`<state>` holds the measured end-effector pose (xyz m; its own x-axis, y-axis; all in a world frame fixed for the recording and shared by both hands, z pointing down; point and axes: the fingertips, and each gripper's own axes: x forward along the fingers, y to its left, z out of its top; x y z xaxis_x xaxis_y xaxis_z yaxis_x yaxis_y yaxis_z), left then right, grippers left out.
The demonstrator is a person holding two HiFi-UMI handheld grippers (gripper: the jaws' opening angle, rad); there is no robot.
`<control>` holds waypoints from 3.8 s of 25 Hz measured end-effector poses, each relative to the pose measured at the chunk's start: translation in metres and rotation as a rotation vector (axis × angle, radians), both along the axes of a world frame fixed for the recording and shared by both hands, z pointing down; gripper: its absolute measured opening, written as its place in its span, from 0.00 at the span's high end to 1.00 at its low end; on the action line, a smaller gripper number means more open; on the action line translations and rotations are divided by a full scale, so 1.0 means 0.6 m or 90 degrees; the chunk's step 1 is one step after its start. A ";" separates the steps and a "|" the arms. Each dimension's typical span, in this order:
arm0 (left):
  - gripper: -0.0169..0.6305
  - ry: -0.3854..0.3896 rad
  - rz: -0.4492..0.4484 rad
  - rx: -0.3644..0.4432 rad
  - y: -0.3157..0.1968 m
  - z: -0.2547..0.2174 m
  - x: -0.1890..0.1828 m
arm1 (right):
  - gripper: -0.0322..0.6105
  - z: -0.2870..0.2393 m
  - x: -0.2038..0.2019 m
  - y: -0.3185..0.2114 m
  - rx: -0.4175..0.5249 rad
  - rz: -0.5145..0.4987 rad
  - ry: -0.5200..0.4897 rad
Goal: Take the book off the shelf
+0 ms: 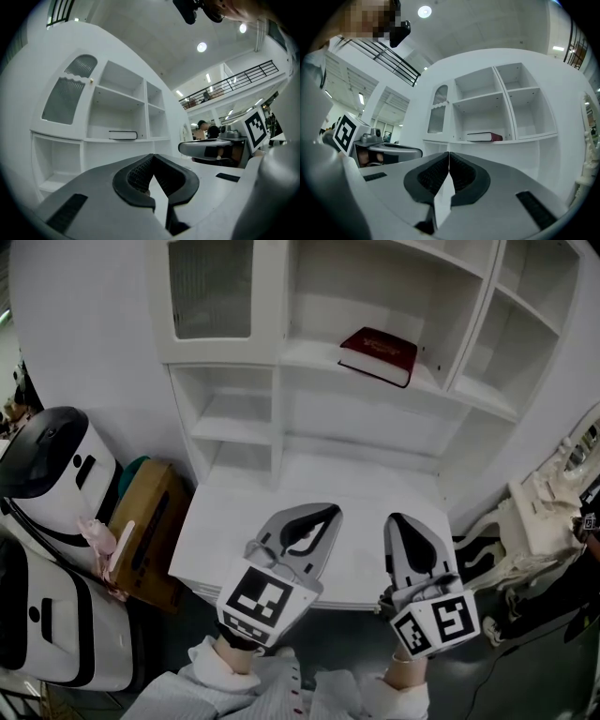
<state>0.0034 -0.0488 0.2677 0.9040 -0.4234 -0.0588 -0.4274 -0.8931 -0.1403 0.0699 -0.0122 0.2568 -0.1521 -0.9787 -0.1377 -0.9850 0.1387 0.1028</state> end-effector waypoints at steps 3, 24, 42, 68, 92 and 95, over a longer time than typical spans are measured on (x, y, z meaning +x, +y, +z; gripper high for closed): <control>0.96 -0.006 0.001 -0.005 -0.030 0.009 0.010 | 0.93 0.008 0.015 -0.028 -0.004 0.006 -0.006; 0.96 -0.005 -0.076 -0.017 -0.216 0.001 0.163 | 0.93 -0.011 0.174 -0.229 -0.008 -0.071 -0.007; 0.96 -0.018 -0.161 -0.011 -0.308 -0.024 0.237 | 0.93 -0.054 0.260 -0.332 0.007 -0.150 0.028; 0.96 -0.022 -0.157 -0.030 -0.374 0.001 0.257 | 0.75 -0.115 0.271 -0.376 0.098 -0.137 0.240; 0.96 -0.029 -0.168 -0.047 -0.405 0.020 0.239 | 0.56 -0.100 0.263 -0.437 0.085 -0.066 0.683; 0.96 -0.027 -0.170 -0.049 -0.408 0.022 0.236 | 0.56 -0.098 0.257 -0.442 0.093 -0.076 0.728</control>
<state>0.1449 -0.2933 0.2810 0.7606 -0.6490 0.0182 -0.6446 -0.7582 -0.0984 0.2239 -0.2771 0.1982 -0.3509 -0.9360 0.0288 -0.2889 0.1374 0.9475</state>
